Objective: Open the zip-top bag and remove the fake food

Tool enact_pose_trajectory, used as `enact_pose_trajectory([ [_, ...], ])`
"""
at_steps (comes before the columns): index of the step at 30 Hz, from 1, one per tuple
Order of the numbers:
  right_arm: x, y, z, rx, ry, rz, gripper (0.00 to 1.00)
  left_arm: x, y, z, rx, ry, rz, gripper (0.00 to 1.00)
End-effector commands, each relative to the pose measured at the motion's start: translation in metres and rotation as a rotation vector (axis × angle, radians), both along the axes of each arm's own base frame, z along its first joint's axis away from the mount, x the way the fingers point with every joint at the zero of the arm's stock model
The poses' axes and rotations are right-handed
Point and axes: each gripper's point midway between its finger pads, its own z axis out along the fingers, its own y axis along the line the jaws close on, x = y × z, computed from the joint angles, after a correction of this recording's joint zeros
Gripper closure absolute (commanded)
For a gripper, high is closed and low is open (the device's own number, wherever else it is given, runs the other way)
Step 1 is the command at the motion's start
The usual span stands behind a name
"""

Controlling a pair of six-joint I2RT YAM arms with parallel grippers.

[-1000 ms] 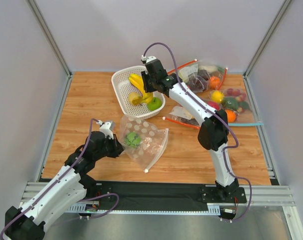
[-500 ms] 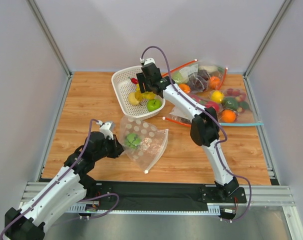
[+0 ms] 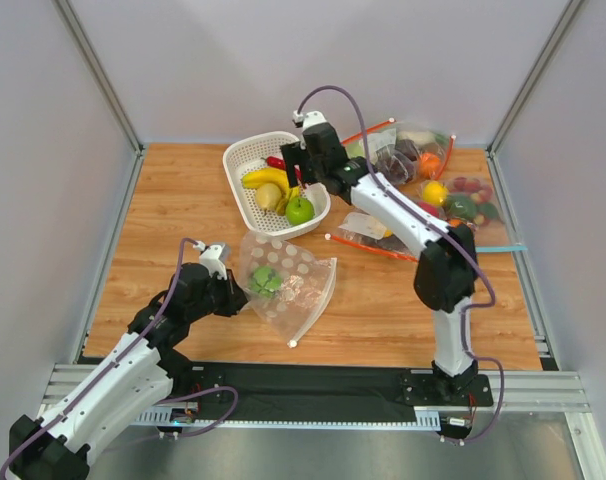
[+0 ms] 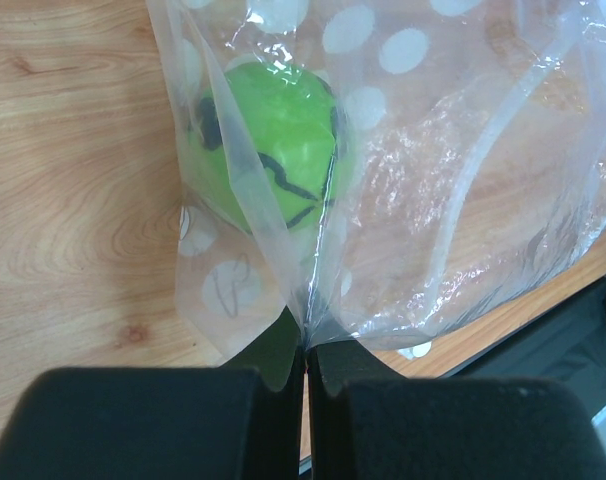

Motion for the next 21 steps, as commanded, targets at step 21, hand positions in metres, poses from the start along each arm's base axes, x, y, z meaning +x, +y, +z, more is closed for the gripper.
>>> enact_pose_trajectory([
  [21,-0.270,-0.125,-0.055,0.011,0.247,0.000,0.42,0.001,-0.003,0.006,-0.009,-0.021,-0.030,1.00],
])
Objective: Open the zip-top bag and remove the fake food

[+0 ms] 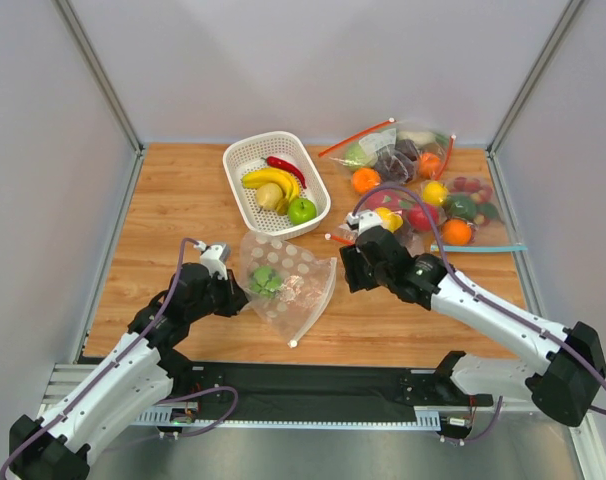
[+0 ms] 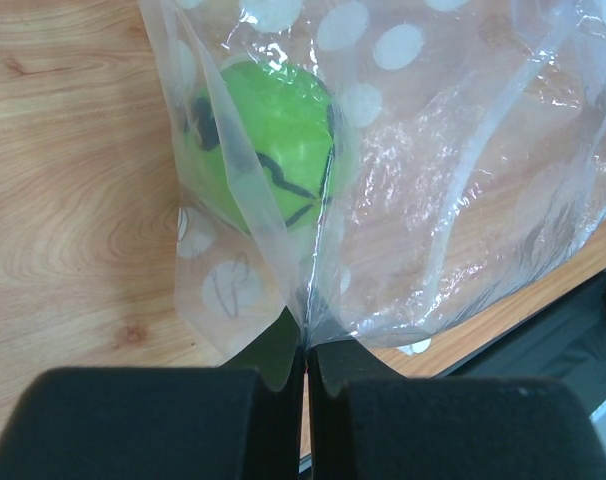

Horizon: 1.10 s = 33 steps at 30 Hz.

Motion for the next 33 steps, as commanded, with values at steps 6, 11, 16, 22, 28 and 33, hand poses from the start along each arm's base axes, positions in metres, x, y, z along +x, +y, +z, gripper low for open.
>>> enact_pose_trajectory([
  [6,-0.024,0.027,-0.033,0.180,0.103,0.030,0.43,0.001,-0.006,0.006,-0.022,-0.018,-0.033,1.00],
  [11,-0.022,0.052,-0.042,0.276,0.101,0.077,0.43,-0.002,-0.016,0.013,-0.066,-0.033,-0.087,1.00],
  [16,-0.030,0.071,-0.052,0.403,0.123,0.122,0.43,-0.008,-0.029,0.016,-0.120,-0.014,-0.151,1.00],
  [22,-0.024,0.086,-0.040,0.551,0.038,0.154,0.42,-0.015,-0.037,0.004,-0.146,0.053,-0.188,1.00],
  [28,-0.017,0.095,-0.020,0.639,-0.056,0.191,0.39,-0.016,-0.039,-0.004,-0.138,0.082,-0.198,1.00],
  [33,-0.014,0.107,-0.016,0.676,-0.079,0.232,0.38,-0.016,-0.046,-0.001,-0.155,0.091,-0.236,1.00],
])
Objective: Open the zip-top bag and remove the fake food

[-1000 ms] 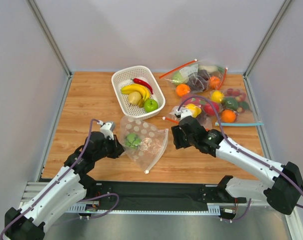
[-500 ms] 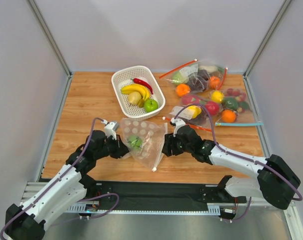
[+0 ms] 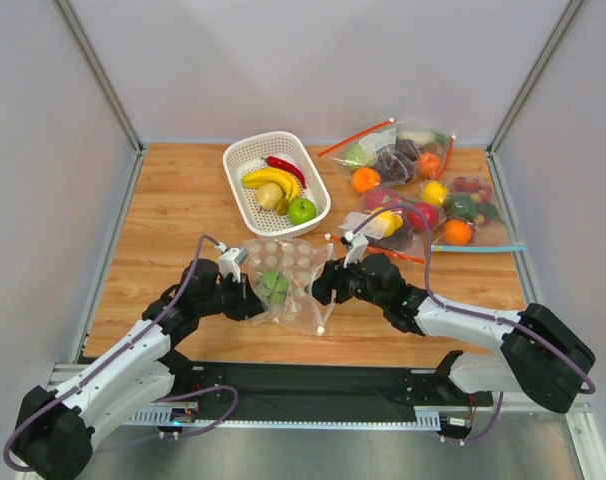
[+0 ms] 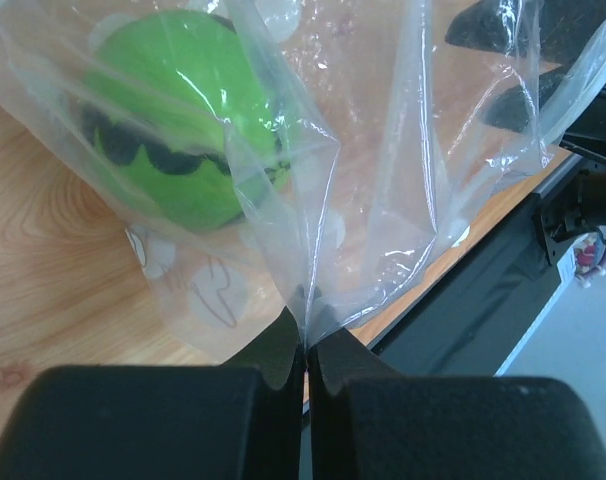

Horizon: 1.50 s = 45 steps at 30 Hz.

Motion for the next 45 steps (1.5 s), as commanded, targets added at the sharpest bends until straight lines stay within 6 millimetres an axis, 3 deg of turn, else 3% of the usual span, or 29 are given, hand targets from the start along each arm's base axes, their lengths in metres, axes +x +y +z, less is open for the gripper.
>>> enact_pose_trajectory([
  [1,0.007,0.017,0.027,0.110,-0.082,0.026,0.38,0.003,-0.009,0.012,-0.041,-0.023,-0.038,1.00],
  [2,0.009,0.017,0.026,0.110,-0.079,0.022,0.38,0.005,-0.007,0.012,-0.027,-0.029,-0.029,0.97],
  [4,0.010,0.017,0.025,0.105,-0.078,0.012,0.38,0.006,-0.003,0.020,-0.009,-0.045,-0.013,0.77],
  [5,0.010,0.016,0.024,0.101,-0.078,0.008,0.38,0.008,0.002,0.023,0.000,-0.063,0.016,0.61],
  [9,0.010,0.010,0.021,0.074,-0.082,-0.006,0.38,0.010,0.012,0.039,0.020,-0.086,0.073,0.40],
  [11,0.010,0.008,0.021,0.067,-0.082,-0.011,0.38,0.005,0.017,0.041,0.034,-0.068,0.082,0.36],
  [18,0.009,0.005,0.020,0.060,-0.081,-0.013,0.38,0.006,0.022,0.070,0.033,-0.090,0.109,0.32],
  [26,0.007,0.001,0.021,0.047,-0.088,-0.015,0.38,0.022,0.039,0.045,0.077,-0.038,0.285,0.29],
  [33,0.005,-0.005,0.018,0.020,-0.093,-0.020,0.38,0.029,0.054,0.058,-0.008,-0.115,0.439,0.26],
  [37,0.004,-0.005,0.017,0.020,-0.088,-0.014,0.38,0.034,0.048,0.064,-0.091,-0.133,0.461,0.23],
  [45,0.002,-0.001,0.013,0.011,-0.077,0.008,0.37,0.046,0.047,0.039,-0.065,-0.099,0.490,0.19],
])
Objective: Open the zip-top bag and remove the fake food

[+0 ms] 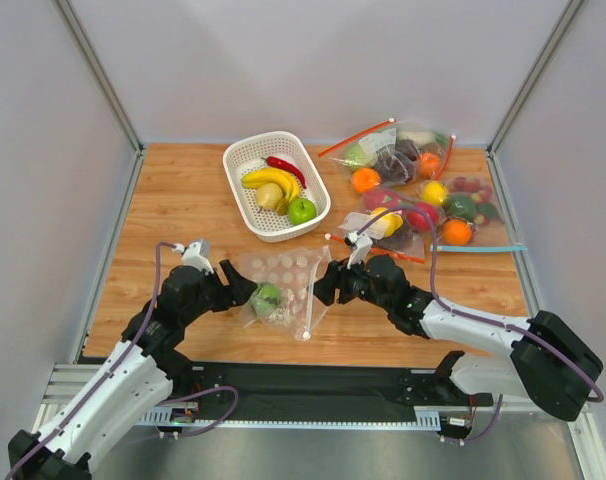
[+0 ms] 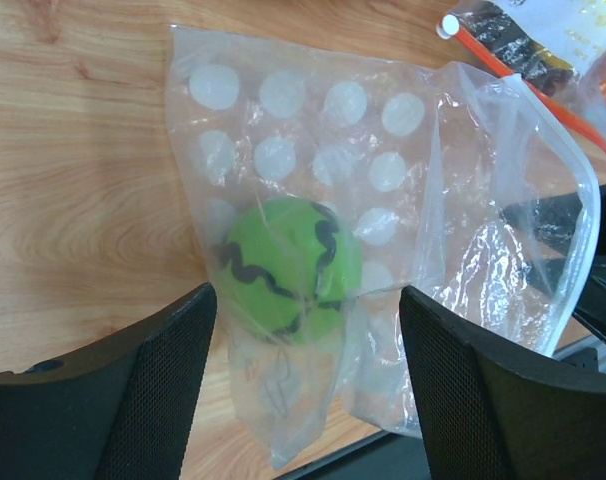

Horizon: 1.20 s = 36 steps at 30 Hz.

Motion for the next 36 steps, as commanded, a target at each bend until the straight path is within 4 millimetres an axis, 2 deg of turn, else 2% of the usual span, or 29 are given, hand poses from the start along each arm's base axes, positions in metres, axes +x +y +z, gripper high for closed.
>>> enact_pose_trajectory([
  [1,0.003,0.004,0.003,0.000,-0.029,0.015,0.37,0.016,-0.003,-0.001,-0.032,-0.028,0.033,0.19],
  [5,0.003,0.009,0.000,0.002,-0.020,0.023,0.36,0.022,-0.009,-0.011,-0.049,-0.012,0.020,0.19],
  [9,0.005,0.014,-0.003,0.001,-0.008,0.037,0.36,0.022,-0.016,-0.024,-0.052,0.029,-0.011,0.24],
  [12,0.007,0.020,-0.006,0.005,0.001,0.048,0.36,0.021,-0.017,-0.034,-0.038,0.056,-0.018,0.36],
  [13,0.007,0.023,-0.005,0.007,0.004,0.055,0.36,0.021,-0.017,-0.036,-0.034,0.059,-0.019,0.46],
  [21,0.011,0.042,-0.007,0.022,0.014,0.087,0.34,0.022,-0.021,-0.053,-0.017,0.087,-0.043,0.74],
  [25,0.015,0.048,-0.004,0.028,0.004,0.086,0.33,0.019,-0.022,-0.071,0.000,0.137,-0.059,0.80],
  [31,0.022,0.061,-0.001,0.013,-0.010,0.099,0.31,0.026,-0.036,-0.071,-0.037,0.135,-0.101,0.85],
  [36,0.015,0.070,-0.008,-0.047,-0.011,0.133,0.27,0.028,-0.038,-0.070,-0.044,0.135,-0.106,0.87],
])
